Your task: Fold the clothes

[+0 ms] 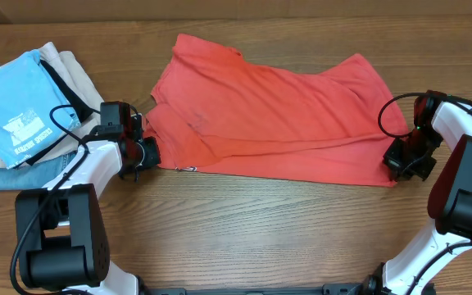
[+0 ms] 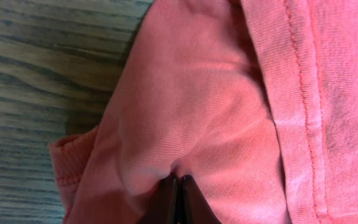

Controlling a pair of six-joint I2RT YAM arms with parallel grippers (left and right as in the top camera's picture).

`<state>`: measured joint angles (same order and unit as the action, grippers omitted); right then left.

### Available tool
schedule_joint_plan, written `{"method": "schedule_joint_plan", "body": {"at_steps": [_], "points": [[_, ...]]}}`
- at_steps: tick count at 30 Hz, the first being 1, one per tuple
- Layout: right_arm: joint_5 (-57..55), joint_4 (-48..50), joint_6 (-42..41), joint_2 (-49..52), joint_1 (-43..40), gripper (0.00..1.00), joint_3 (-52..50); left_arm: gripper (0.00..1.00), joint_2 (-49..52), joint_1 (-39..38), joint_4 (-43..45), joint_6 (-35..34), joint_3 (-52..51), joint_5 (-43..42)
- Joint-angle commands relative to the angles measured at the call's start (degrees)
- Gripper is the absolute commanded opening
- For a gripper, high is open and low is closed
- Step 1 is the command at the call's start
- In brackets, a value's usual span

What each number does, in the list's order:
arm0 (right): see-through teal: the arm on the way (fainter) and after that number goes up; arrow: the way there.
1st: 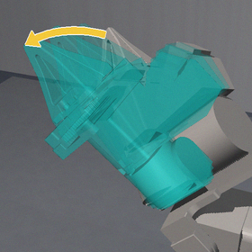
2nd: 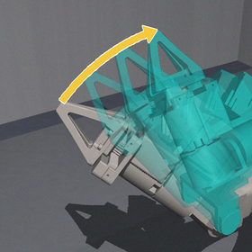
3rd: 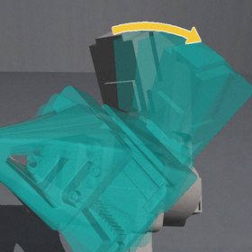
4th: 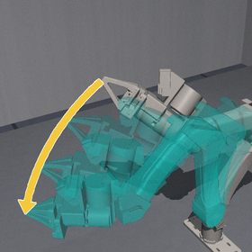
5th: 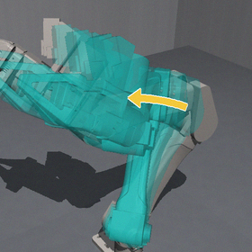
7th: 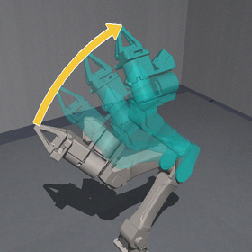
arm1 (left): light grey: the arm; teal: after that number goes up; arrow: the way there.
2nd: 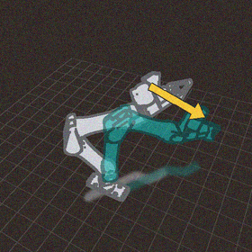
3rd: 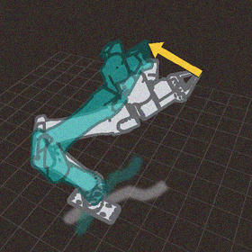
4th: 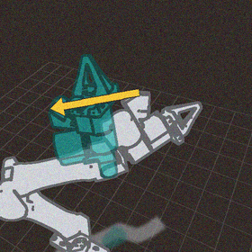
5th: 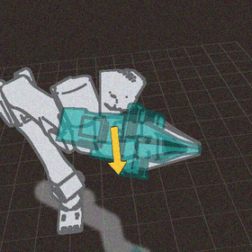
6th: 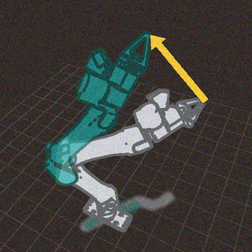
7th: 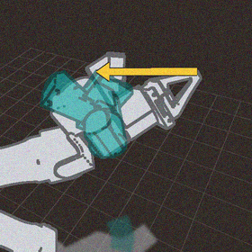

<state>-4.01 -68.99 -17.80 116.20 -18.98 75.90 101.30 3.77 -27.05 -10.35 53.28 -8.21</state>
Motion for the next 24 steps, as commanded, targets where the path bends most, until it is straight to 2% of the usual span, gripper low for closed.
{"method": "schedule_joint_plan", "body": {"at_steps": [1,9,14,19,24], "points": [[-7.1,-0.9,-2.2,0.8,-0.7,0.05,-1.3,0.04,6.6,-0.4,-3.2,-0.3,-3.7,1.2],[-7.0,-6.9,-2.2,0.8,-0.7,0.06,-1.3,0.04,6.6,0.8,-16.6,-7.6,-3.7,4.0],[-6.9,-8.5,-2.2,0.8,-0.7,0.11,-1.3,0.04,6.6,2.7,-24.5,-11.8,-3.7,3.8],[-6.9,-8.9,-3.3,0.8,-0.7,0.12,-1.3,0.04,6.4,5.2,-28.7,-14.7,-3.7,5.3],[-6.8,-8.2,-3.3,0.5,-0.7,0.11,-1.2,0.04,3.0,7.6,-28.7,-14.4,-3.6,5.1]]}}
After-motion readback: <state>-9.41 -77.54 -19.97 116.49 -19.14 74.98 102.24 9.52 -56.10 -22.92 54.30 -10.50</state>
